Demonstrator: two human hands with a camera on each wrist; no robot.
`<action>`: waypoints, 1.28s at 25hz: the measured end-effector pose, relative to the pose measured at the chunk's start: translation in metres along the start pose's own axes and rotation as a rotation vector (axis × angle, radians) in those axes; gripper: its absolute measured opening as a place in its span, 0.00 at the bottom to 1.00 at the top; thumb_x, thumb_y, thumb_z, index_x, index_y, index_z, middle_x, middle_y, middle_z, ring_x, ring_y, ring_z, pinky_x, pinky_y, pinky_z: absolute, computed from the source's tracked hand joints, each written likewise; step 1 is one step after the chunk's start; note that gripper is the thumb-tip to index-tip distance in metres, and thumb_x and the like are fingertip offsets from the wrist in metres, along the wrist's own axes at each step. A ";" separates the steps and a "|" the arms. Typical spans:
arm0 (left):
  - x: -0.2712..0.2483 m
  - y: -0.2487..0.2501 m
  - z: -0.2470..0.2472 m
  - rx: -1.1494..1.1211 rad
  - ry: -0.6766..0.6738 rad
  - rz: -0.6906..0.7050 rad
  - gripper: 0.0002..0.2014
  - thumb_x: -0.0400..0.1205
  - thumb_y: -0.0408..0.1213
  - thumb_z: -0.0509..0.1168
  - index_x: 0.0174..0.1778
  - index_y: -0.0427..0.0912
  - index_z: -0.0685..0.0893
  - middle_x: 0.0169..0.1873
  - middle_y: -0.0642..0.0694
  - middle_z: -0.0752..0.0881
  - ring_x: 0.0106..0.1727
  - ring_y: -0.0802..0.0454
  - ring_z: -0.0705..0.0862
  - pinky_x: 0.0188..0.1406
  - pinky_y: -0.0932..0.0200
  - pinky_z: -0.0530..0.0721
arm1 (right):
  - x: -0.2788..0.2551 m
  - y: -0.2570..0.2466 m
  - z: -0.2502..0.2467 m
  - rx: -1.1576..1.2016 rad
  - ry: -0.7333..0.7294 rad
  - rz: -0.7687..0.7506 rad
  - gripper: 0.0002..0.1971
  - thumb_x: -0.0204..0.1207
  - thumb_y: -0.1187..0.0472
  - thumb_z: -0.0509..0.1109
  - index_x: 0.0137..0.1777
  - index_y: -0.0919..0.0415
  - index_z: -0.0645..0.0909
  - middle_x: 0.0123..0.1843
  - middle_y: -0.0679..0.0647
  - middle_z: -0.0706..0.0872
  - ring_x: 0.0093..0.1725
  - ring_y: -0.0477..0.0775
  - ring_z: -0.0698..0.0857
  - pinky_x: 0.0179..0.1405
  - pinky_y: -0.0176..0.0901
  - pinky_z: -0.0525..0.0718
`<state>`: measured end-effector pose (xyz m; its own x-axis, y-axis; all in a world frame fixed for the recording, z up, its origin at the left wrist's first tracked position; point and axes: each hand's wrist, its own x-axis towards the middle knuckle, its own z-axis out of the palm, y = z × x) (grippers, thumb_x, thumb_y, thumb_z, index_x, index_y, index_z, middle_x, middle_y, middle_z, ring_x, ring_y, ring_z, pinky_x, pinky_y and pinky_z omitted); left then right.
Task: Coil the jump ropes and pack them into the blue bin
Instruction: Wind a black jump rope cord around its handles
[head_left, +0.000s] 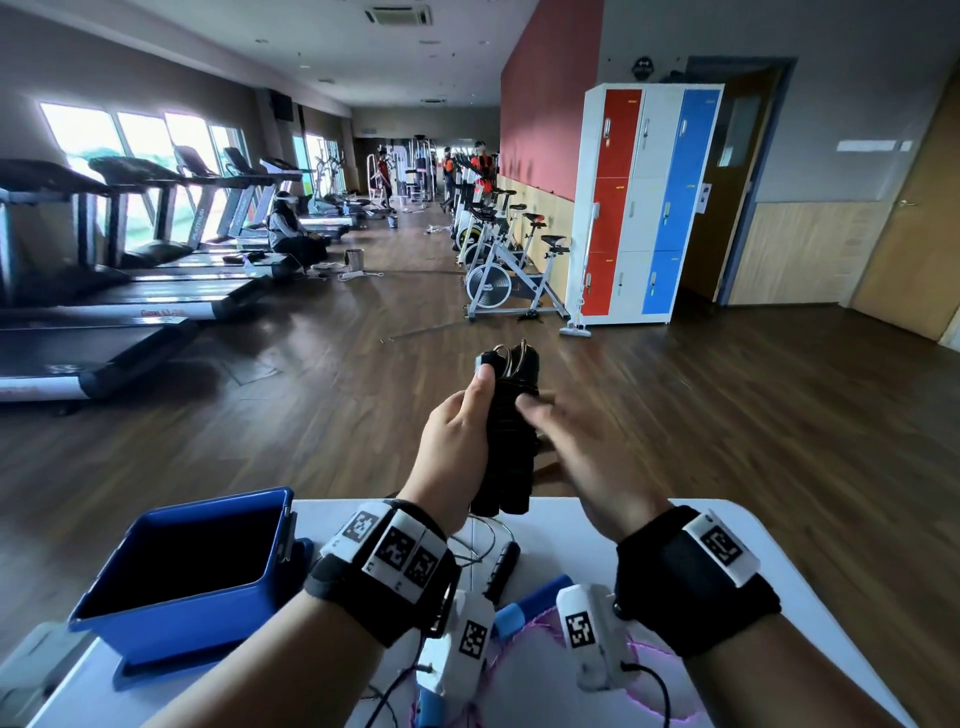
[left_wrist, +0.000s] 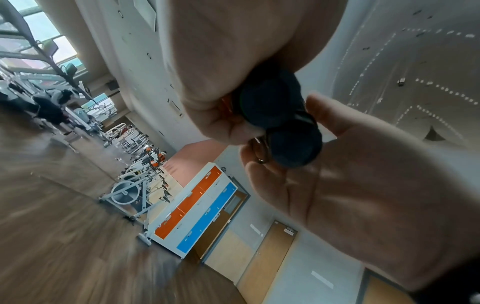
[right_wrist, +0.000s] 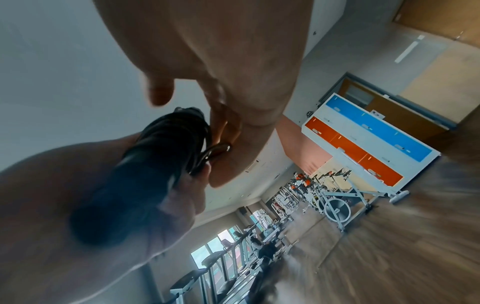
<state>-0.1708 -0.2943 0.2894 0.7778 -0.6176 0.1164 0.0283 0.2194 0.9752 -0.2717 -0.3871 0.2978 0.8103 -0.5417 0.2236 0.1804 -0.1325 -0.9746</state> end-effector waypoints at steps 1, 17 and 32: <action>-0.001 -0.002 0.000 -0.006 0.006 -0.004 0.30 0.85 0.63 0.62 0.53 0.36 0.90 0.51 0.28 0.90 0.47 0.35 0.90 0.55 0.30 0.87 | 0.002 0.001 -0.002 -0.039 -0.035 -0.006 0.09 0.84 0.55 0.71 0.56 0.58 0.89 0.50 0.60 0.93 0.48 0.59 0.93 0.44 0.61 0.93; -0.041 -0.036 -0.135 0.192 0.273 -0.018 0.12 0.88 0.45 0.66 0.58 0.43 0.89 0.50 0.38 0.91 0.49 0.43 0.90 0.41 0.44 0.91 | 0.026 0.068 0.105 0.052 -0.213 0.185 0.08 0.76 0.64 0.78 0.53 0.67 0.90 0.49 0.66 0.94 0.47 0.65 0.93 0.44 0.56 0.93; -0.061 -0.119 -0.484 1.281 0.453 -0.128 0.22 0.82 0.49 0.71 0.70 0.46 0.84 0.67 0.47 0.80 0.68 0.43 0.73 0.69 0.50 0.77 | 0.122 0.198 0.376 -0.268 -0.233 0.572 0.14 0.68 0.58 0.84 0.48 0.63 0.87 0.46 0.61 0.93 0.44 0.62 0.93 0.44 0.63 0.93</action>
<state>0.0820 0.0832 0.0752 0.9567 -0.2262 0.1830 -0.2884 -0.8209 0.4929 0.0726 -0.1669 0.1286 0.8417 -0.3985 -0.3644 -0.4333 -0.0957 -0.8962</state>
